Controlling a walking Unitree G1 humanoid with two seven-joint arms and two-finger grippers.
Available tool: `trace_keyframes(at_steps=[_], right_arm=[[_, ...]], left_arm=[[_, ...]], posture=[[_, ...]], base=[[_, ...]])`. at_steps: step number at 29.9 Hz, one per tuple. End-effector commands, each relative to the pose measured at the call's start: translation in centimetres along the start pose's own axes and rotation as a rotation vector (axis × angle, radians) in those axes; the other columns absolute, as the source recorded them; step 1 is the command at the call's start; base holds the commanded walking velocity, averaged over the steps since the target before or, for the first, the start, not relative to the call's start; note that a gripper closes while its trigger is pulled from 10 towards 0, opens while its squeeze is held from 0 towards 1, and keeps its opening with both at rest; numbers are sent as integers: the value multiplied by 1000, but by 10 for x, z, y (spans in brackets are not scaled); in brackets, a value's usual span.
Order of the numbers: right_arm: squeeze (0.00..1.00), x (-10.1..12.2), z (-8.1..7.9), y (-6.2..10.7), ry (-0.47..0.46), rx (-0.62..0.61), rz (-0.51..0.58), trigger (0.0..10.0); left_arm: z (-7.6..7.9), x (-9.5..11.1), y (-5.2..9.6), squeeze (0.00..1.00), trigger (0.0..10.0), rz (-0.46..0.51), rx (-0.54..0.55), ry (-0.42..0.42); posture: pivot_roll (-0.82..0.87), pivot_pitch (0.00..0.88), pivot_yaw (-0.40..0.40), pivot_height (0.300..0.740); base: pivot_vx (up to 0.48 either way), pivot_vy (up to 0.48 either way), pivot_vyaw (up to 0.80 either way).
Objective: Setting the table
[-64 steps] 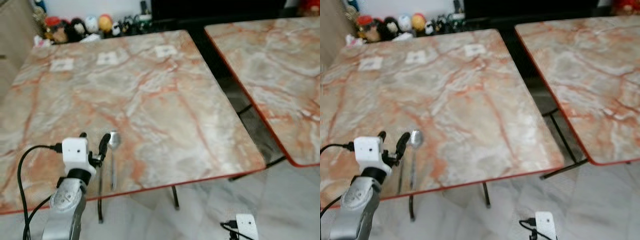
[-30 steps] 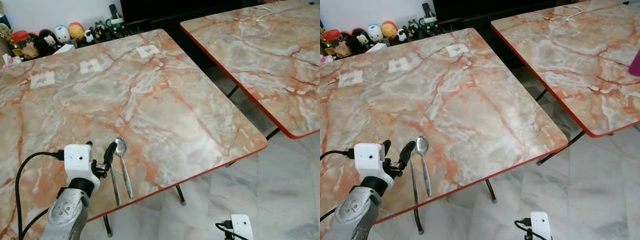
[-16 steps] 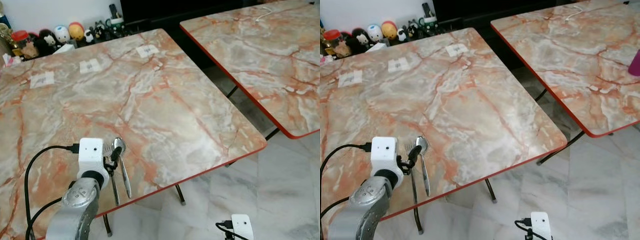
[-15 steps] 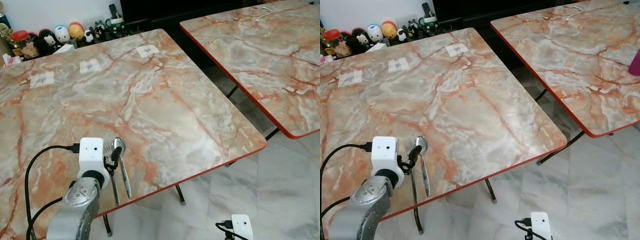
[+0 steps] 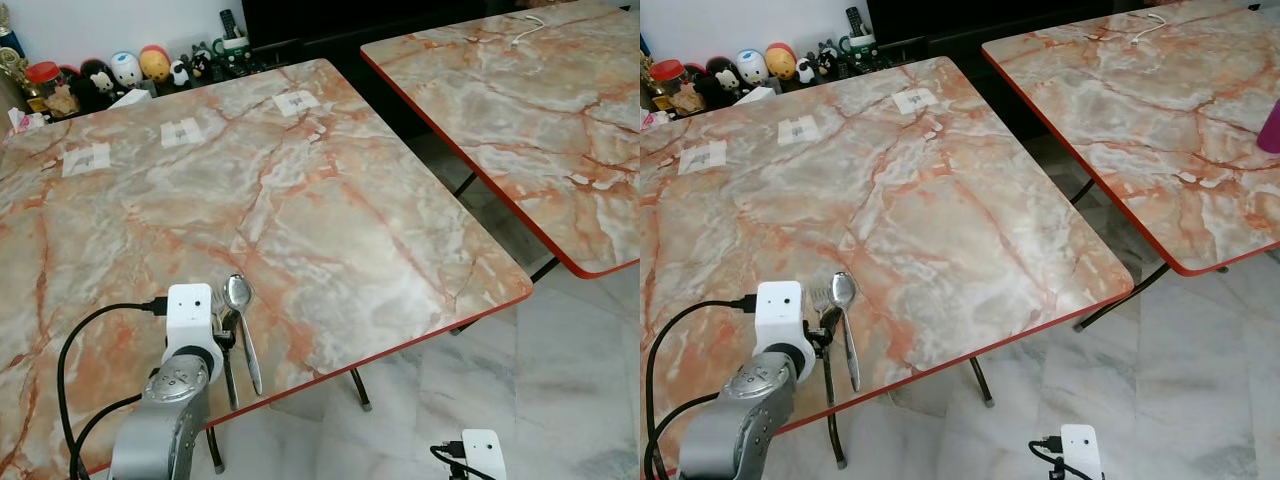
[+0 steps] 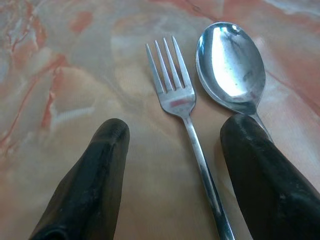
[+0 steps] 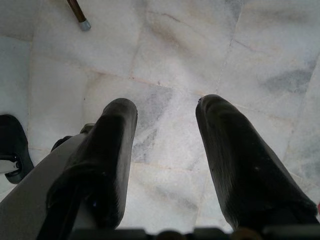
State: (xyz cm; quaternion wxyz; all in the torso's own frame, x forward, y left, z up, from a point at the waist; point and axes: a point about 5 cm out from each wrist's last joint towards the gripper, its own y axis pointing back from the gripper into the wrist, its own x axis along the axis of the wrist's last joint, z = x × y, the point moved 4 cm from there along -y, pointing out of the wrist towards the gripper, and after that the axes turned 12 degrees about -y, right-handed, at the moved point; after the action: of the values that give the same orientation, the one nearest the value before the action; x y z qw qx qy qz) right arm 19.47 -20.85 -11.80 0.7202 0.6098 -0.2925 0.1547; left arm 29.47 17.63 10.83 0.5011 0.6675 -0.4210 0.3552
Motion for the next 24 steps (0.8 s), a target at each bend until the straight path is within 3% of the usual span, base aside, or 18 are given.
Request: trace_keyframes(at_steps=[1, 8, 20, 21, 22, 24], right_arm=[[0, -10, -1, 2, 14, 3, -33, 10000], [0, -10, 0, 2, 15, 3, -32, 10000], [0, -9, 1, 1, 22, 0, -34, 10000], [0, -9, 1, 1, 22, 0, -34, 10000], [0, -9, 1, 1, 23, 0, -34, 10000], [0, -9, 1, 1, 24, -1, -35, 10000]], left_arm=[[-3, -4, -1, 0, 10000, -28, 26, -16], [-3, -3, -2, 0, 10000, -26, 43, 7], [0, -21, -7, 0, 10000, -112, 28, 64], [0, -23, -7, 0, 9412, -119, 27, 63], [1, -24, -7, 0, 4431, -128, 24, 68], [1, -26, -7, 0, 4431, -134, 23, 72]], posture=[[-23, 90, 73, 740], [-22, 99, 68, 740], [-24, 121, 58, 740], [-24, 122, 57, 740], [-25, 124, 56, 740], [-26, 125, 56, 740]], base=[[0, 0, 0], [0, 0, 0], [0, 0, 0], [0, 0, 0], [0, 0, 0], [0, 0, 0]])
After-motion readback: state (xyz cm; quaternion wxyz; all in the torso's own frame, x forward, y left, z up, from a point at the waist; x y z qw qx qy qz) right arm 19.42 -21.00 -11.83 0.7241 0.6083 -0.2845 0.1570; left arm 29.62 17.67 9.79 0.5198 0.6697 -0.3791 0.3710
